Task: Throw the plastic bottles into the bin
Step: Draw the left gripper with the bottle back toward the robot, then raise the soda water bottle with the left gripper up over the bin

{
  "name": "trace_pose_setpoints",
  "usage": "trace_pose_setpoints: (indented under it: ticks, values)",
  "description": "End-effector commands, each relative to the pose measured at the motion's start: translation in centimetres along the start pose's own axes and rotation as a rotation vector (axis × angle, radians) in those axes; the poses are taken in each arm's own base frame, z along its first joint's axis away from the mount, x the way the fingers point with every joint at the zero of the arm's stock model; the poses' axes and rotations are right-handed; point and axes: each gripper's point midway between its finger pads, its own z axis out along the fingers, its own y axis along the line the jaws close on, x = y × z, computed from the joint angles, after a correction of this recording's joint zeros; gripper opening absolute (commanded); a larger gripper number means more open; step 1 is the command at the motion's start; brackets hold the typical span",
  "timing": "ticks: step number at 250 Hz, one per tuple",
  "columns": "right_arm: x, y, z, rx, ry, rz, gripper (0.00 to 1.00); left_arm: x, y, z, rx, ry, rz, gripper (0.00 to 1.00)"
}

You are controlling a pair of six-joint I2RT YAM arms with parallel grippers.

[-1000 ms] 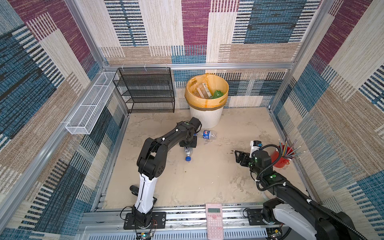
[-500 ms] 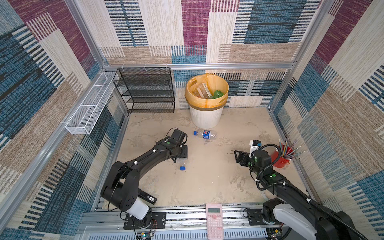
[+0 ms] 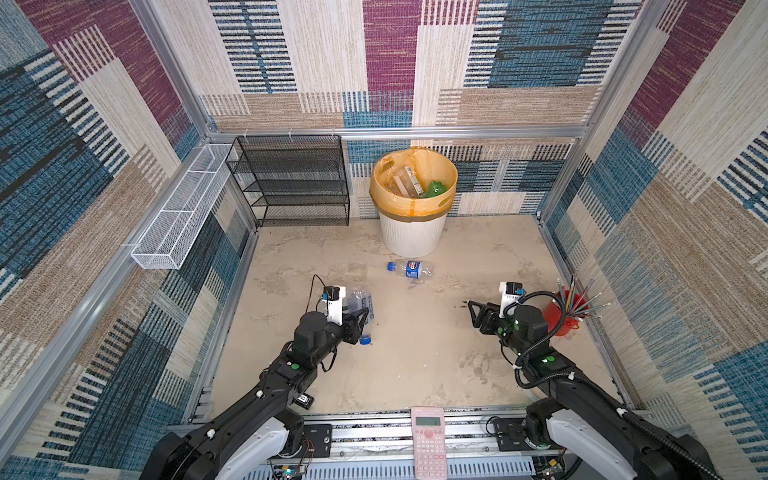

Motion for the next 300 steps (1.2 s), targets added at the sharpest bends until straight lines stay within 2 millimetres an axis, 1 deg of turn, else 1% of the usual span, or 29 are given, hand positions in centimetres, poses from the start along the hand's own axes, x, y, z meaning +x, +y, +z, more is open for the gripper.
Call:
trace_pose_setpoints:
  ticks: [1, 32, 53, 90, 129, 161, 184, 198, 222, 247, 263, 274, 285, 300]
  values:
    - [-1.5, 1.0, -0.2, -0.048, -0.065, -0.031, 0.69, -6.4, -3.2, -2.1, 0.131, -0.298, 0.137, 0.49]
    - [-1.7, 1.2, -0.2, -0.061, -0.078, -0.034, 0.68, -8.9, -4.4, -4.4, 0.176, -0.469, 0.192, 0.51]
    - [-1.7, 1.3, -0.2, -0.065, -0.082, -0.034, 0.68, -10.6, -5.1, -5.6, 0.195, -0.561, 0.219, 0.51]
    - [-1.7, 1.3, -0.2, -0.068, -0.086, -0.035, 0.67, -13.7, -6.8, -6.7, 0.241, -0.654, 0.259, 0.51]
    - [-1.8, 1.3, -0.2, -0.069, -0.092, -0.032, 0.67, -16.7, -8.5, -7.6, 0.297, -0.77, 0.288, 0.47]
    - [-1.8, 1.3, -0.1, -0.069, -0.089, -0.031, 0.67, -19.3, -9.7, -7.6, 0.343, -0.854, 0.289, 0.46]
    - [-1.9, 1.4, -0.1, -0.07, -0.089, -0.035, 0.67, -21.4, -10.9, -7.0, 0.375, -0.888, 0.32, 0.46]
    - [-2.0, 1.5, -0.1, -0.068, -0.09, -0.039, 0.67, -23.0, -11.7, -6.7, 0.392, -0.915, 0.343, 0.46]
    - [-2.2, 1.5, -0.1, -0.064, -0.093, -0.041, 0.67, -26.4, -13.2, -6.0, 0.417, -0.973, 0.381, 0.46]
    - [-2.3, 1.4, -0.2, -0.061, -0.093, -0.041, 0.67, -30.2, -14.7, -4.1, 0.447, -1.028, 0.408, 0.48]
    - [-2.4, 1.5, -0.2, -0.062, -0.095, -0.038, 0.67, -33.0, -15.5, -1.8, 0.46, -1.035, 0.413, 0.49]
    - [-2.5, 1.6, -0.3, -0.061, -0.094, -0.038, 0.67, -35.3, -15.7, 0.9, 0.442, -0.99, 0.403, 0.49]
    - [-2.7, 1.7, -0.3, -0.064, -0.094, -0.038, 0.67, -37.4, -15.5, 4.4, 0.399, -0.894, 0.379, 0.49]
    - [-2.8, 1.8, -0.4, -0.066, -0.09, -0.04, 0.67, -39.5, -15.3, 9.4, 0.352, -0.714, 0.353, 0.56]
